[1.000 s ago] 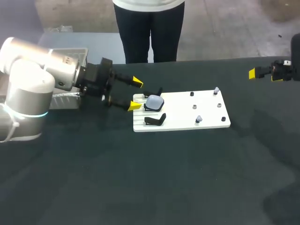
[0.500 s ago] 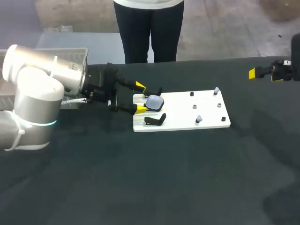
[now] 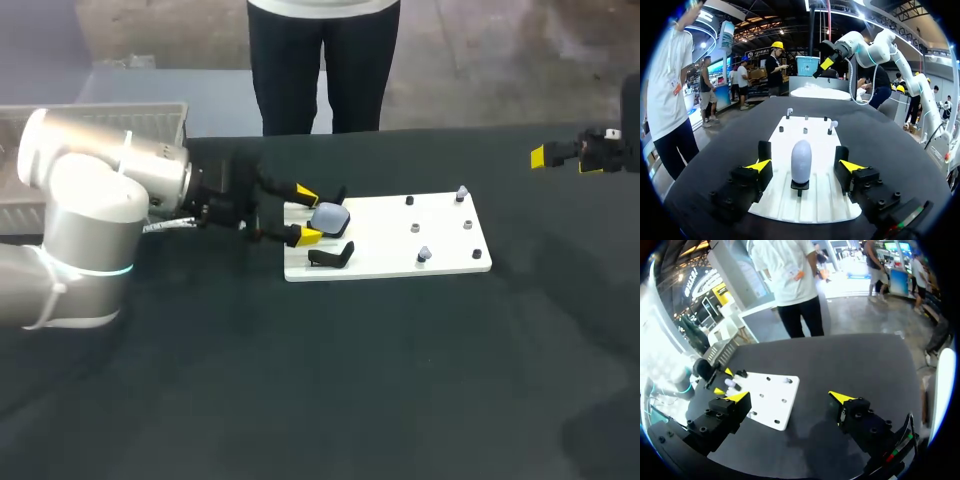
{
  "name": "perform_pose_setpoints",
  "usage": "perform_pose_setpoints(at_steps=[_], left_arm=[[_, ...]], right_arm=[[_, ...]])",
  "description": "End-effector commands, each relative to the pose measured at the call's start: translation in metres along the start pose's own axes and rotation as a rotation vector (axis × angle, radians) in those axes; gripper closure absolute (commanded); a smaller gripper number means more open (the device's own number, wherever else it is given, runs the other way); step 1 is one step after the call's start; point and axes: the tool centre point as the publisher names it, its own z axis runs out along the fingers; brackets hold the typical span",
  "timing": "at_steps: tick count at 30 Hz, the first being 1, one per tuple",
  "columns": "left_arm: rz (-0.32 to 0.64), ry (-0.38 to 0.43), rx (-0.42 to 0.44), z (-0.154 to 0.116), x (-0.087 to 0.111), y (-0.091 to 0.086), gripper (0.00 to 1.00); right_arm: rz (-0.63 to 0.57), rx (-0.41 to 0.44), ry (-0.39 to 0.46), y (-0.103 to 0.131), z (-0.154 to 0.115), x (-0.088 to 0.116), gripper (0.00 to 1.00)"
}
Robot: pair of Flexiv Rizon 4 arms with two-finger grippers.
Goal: Pick up each earbud case from the left stands, insert the matching earbuds, close the lid, and place the case in the box.
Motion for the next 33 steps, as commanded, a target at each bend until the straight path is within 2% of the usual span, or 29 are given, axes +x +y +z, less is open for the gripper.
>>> perform_pose_setpoints(at_steps=[1, 10, 15, 23, 33], left_arm=[[-0.002, -0.002, -0.001, 0.006, 0.001, 0.004, 0.24], [-0.002, -0.008, 0.029, 0.012, 0.003, 0.006, 0.34], [0.000, -0.014, 0.045, 0.014, 0.003, 0.006, 0.44], [-0.004, -0.020, 0.065, 0.021, 0.004, 0.003, 0.48], [-0.003, -0.014, 0.050, 0.025, 0.004, 0.001, 0.52]], right_arm=[[-0.001, -0.004, 0.000, -0.001, 0.001, 0.000, 0.00], [-0.001, -0.004, 0.000, -0.001, 0.001, 0.000, 0.00], [-0.001, -0.004, 0.000, -0.001, 0.001, 0.000, 0.00], [-0.001, -0.004, 0.000, -0.001, 0.001, 0.000, 0.00], [-0.001, -0.004, 0.000, -0.001, 0.001, 0.000, 0.00]])
